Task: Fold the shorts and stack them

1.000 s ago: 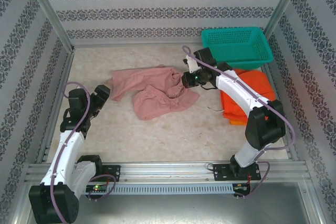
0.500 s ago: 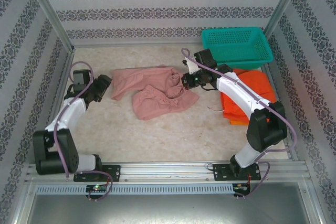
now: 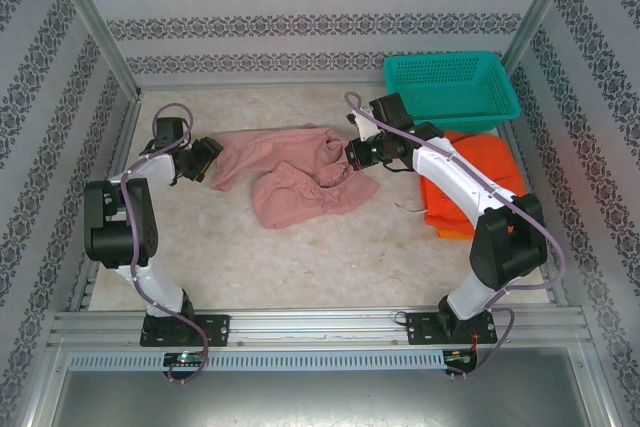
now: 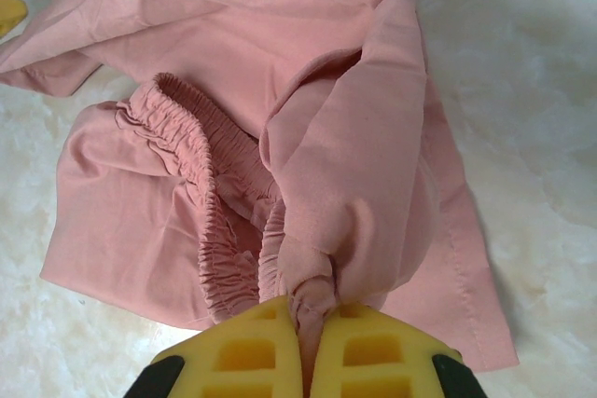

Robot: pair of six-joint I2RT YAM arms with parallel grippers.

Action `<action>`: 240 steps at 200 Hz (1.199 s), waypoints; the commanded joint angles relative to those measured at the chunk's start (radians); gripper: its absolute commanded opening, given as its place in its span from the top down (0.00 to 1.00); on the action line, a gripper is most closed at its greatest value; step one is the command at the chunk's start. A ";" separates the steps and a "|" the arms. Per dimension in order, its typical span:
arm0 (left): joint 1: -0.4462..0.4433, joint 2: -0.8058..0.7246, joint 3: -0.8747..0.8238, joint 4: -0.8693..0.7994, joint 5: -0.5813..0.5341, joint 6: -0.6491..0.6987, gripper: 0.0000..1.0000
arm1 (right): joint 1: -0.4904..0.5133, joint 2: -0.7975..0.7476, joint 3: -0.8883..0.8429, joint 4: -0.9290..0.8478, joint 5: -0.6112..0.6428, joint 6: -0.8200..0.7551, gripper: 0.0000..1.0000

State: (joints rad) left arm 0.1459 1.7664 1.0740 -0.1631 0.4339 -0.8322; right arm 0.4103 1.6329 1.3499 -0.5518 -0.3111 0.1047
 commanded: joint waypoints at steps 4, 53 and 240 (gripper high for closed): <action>0.007 0.053 0.032 0.066 0.057 0.014 0.39 | 0.006 -0.003 0.001 0.018 -0.013 -0.010 1.00; -0.006 0.101 0.045 0.144 0.103 -0.046 0.50 | 0.006 0.014 0.008 0.013 -0.016 -0.007 1.00; -0.007 0.009 0.115 0.156 0.075 -0.073 1.00 | -0.002 0.018 0.022 0.006 -0.010 -0.017 1.00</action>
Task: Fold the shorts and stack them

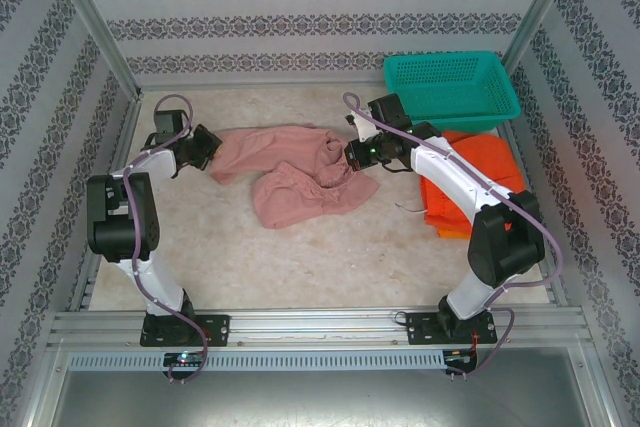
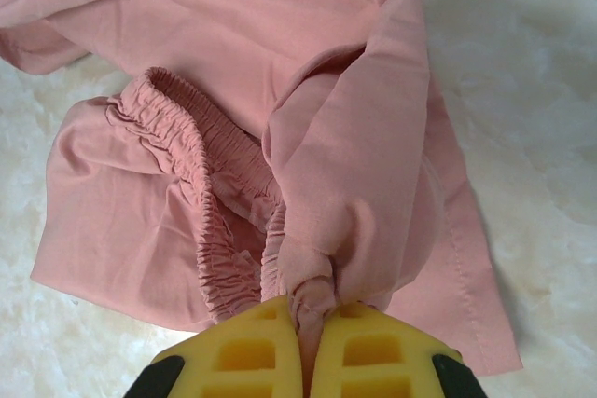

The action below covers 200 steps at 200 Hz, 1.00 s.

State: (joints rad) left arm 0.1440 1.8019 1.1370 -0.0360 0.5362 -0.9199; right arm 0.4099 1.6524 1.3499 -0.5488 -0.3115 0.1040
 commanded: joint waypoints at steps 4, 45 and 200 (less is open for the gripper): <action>-0.003 -0.032 0.060 0.024 -0.030 0.018 1.00 | -0.004 -0.003 0.030 0.003 -0.011 -0.015 1.00; 0.040 -0.102 0.282 -0.086 -0.067 0.052 1.00 | -0.028 -0.037 0.166 -0.010 -0.017 -0.008 1.00; 0.282 -0.148 1.454 -0.503 -0.182 0.072 1.00 | 0.050 -0.177 0.769 0.130 -0.133 0.035 1.00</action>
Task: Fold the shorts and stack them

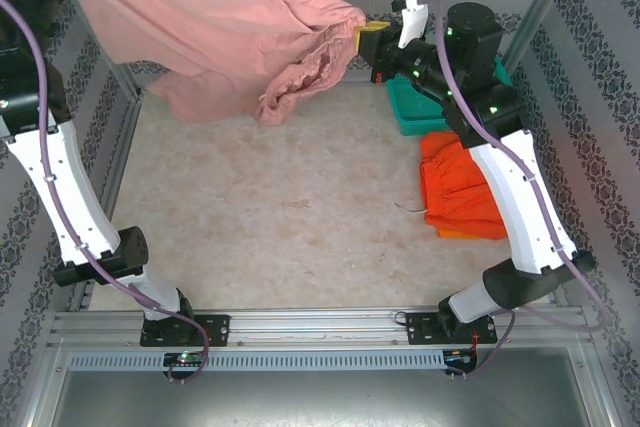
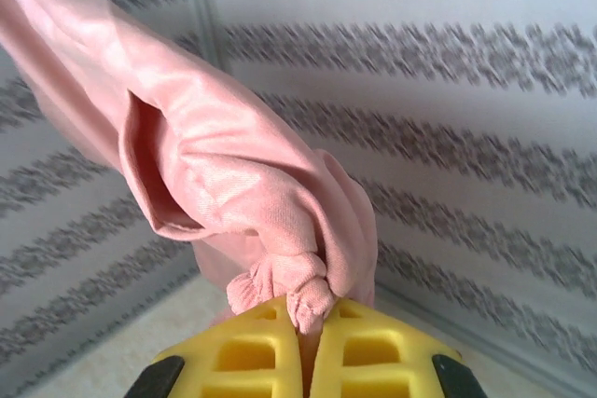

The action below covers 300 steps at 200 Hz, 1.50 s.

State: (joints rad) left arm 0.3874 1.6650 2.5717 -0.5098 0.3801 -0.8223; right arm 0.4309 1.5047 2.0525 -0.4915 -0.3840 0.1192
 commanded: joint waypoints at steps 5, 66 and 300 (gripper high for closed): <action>0.049 -0.017 0.019 -0.024 -0.027 -0.035 1.00 | 0.037 -0.032 0.077 0.073 -0.066 0.020 1.00; 0.132 -0.068 0.070 -0.004 -0.039 -0.075 1.00 | 0.141 -0.119 0.081 0.046 -0.084 -0.013 1.00; -0.180 0.749 0.161 0.072 -0.047 0.148 0.14 | -0.175 0.611 0.030 0.061 0.143 0.394 0.31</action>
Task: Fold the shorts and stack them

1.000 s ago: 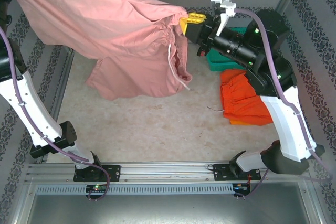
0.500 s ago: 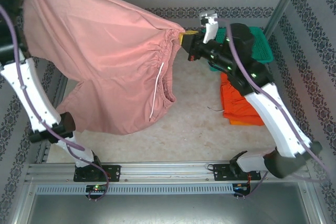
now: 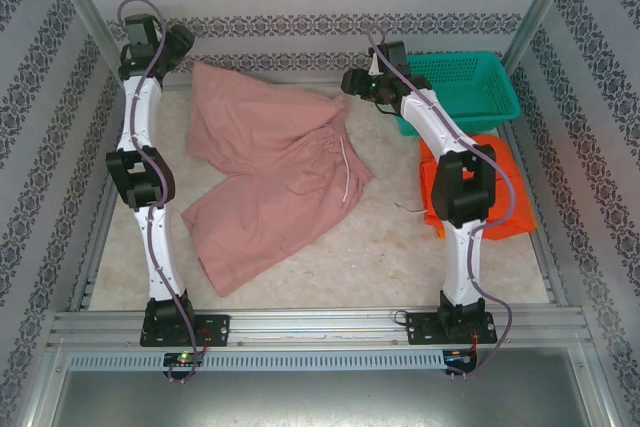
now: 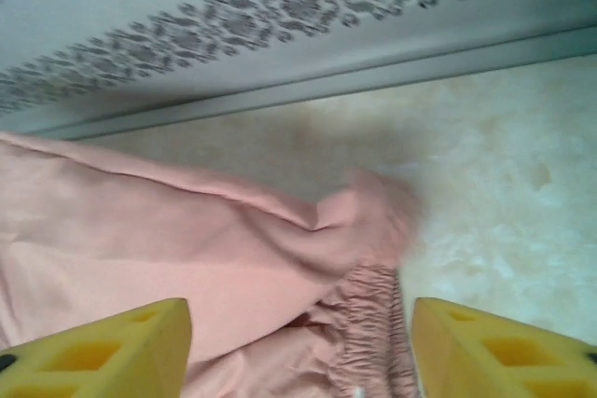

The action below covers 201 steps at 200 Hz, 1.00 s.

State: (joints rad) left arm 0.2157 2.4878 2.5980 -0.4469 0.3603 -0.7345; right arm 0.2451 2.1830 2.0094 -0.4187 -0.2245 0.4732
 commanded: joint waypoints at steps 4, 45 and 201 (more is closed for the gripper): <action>-0.014 -0.089 0.129 0.002 -0.036 0.079 0.10 | 0.014 -0.082 0.064 -0.004 -0.014 0.039 0.29; -0.045 -0.344 -0.167 -0.021 -0.033 0.145 0.00 | 0.082 -0.249 -0.099 0.011 -0.028 -0.032 0.19; -0.222 -1.307 -2.005 0.295 -0.217 -0.088 0.00 | 0.184 -0.392 -0.809 0.096 -0.104 0.097 0.14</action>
State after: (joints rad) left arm -0.0002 1.1984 0.6449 -0.2344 0.2176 -0.8021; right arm 0.4343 1.7905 1.2606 -0.3553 -0.3168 0.5266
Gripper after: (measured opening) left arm 0.999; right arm 0.865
